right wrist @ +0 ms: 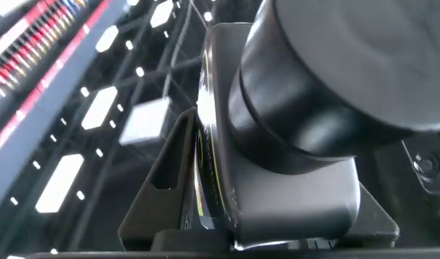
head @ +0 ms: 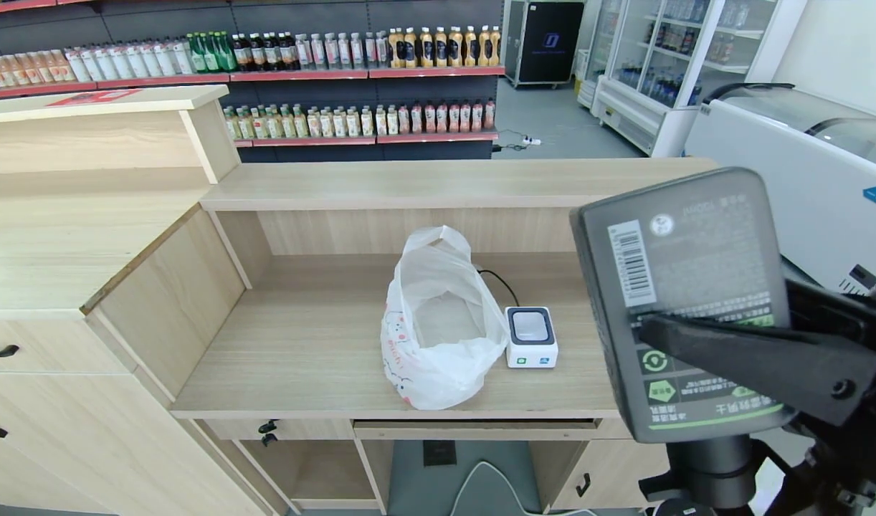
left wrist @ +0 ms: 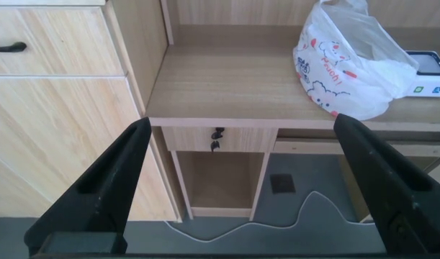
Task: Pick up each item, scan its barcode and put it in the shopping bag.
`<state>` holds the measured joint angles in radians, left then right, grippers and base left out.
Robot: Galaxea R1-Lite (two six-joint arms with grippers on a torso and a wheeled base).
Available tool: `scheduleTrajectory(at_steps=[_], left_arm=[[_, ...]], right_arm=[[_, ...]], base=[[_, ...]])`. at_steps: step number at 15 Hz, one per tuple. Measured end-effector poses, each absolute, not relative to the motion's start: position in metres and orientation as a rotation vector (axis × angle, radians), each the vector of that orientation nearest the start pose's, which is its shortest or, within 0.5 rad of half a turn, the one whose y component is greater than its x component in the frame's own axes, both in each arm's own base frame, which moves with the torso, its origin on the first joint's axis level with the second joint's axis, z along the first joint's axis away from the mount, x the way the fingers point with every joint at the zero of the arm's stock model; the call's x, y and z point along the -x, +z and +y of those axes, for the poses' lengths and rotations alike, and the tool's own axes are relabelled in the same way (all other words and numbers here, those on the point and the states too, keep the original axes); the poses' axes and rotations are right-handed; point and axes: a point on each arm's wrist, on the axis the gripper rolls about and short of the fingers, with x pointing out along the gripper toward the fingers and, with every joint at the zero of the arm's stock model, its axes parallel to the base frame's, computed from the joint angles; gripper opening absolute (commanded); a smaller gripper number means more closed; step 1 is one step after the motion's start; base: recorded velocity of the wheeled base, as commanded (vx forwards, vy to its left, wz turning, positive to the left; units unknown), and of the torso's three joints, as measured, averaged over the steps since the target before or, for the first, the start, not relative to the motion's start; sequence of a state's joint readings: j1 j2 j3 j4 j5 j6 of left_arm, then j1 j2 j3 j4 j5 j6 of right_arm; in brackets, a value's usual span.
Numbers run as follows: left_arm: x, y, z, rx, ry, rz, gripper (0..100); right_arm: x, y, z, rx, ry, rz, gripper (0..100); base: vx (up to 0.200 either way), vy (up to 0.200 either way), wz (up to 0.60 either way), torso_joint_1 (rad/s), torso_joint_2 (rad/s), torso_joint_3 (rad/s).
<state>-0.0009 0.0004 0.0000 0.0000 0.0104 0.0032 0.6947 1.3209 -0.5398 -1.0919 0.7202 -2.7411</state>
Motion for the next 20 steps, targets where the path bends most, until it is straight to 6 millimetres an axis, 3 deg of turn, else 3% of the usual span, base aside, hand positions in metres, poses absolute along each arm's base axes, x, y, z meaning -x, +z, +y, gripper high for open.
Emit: scheduleTrajectory(at_steps=[14,20], left_arm=[[0.023,0.075,0.0,-0.003,0.01,0.0,100],[0.023,0.075,0.0,-0.003,0.01,0.0,100]], right_arm=[[-0.12,0.259,0.115,2.101,-0.127,-1.883,0],[-0.109,0.248,0.099,2.11,0.119,-1.798,0]], base=[[0.0,0.0,0.0,0.0,0.0,0.0],[0.0,0.0,0.0,0.0,0.0,0.0]])
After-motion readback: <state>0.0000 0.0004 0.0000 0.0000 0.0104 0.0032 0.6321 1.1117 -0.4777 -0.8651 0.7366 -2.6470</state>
